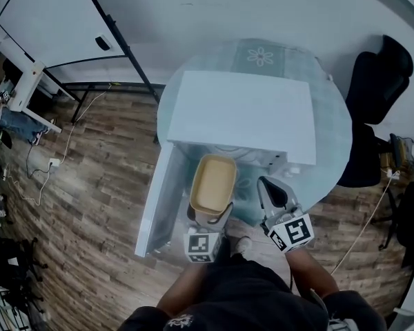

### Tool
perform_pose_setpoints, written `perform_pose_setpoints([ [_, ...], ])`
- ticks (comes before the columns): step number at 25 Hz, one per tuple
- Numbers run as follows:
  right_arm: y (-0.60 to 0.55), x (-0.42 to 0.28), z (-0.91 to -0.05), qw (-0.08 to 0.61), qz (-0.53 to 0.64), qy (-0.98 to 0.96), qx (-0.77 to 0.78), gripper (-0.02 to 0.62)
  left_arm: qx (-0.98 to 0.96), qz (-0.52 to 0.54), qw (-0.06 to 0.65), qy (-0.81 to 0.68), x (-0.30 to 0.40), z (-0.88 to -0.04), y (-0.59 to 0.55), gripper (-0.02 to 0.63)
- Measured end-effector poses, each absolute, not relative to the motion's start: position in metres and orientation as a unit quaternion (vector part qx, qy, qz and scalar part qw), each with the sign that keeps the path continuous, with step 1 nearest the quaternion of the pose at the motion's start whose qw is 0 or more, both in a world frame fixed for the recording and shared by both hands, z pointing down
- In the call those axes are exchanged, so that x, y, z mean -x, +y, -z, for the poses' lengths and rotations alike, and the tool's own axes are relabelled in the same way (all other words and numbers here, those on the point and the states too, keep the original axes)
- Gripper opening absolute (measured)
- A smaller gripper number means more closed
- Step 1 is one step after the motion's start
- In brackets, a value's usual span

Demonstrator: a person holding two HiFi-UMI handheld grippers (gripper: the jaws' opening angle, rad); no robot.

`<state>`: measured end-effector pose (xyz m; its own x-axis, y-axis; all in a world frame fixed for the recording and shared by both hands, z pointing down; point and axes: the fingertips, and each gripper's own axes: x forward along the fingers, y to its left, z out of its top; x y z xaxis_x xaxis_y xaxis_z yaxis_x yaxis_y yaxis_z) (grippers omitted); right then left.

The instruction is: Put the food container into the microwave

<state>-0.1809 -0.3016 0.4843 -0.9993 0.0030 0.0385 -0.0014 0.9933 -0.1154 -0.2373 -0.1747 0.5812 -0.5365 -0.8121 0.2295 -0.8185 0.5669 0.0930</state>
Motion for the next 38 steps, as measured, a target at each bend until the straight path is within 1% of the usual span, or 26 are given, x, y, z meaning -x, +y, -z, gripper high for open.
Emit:
perform_pose_setpoints([
  [4,-0.297,0.190,-0.507,0.044,-0.054,-0.998,0.007,0.000,-0.463,-0.018,0.135,-0.876,0.242,-0.601,-0.177,0.528],
  [13,-0.299,0.205,-0.560,0.081,-0.072,-0.994,-0.002,0.002,-0.469,-0.051,0.130,-0.872,0.264,-0.631,-0.195,0.528],
  [21,-0.303,0.214,-0.594,0.099,-0.071,-0.992,-0.011,0.002,-0.458,-0.040,0.144,-0.876,0.282,-0.660,-0.202,0.528],
  [28,-0.307,0.227,-0.618,0.116,-0.073,-0.990,-0.021,0.001,-0.462,-0.031,0.138,-0.876,0.306,-0.668,-0.213,0.528],
  [38,-0.329,0.252,-0.639,0.115,-0.078,-0.989,-0.050,0.002,-0.454,-0.026,0.132,-0.881,0.344,-0.672,-0.241,0.528],
])
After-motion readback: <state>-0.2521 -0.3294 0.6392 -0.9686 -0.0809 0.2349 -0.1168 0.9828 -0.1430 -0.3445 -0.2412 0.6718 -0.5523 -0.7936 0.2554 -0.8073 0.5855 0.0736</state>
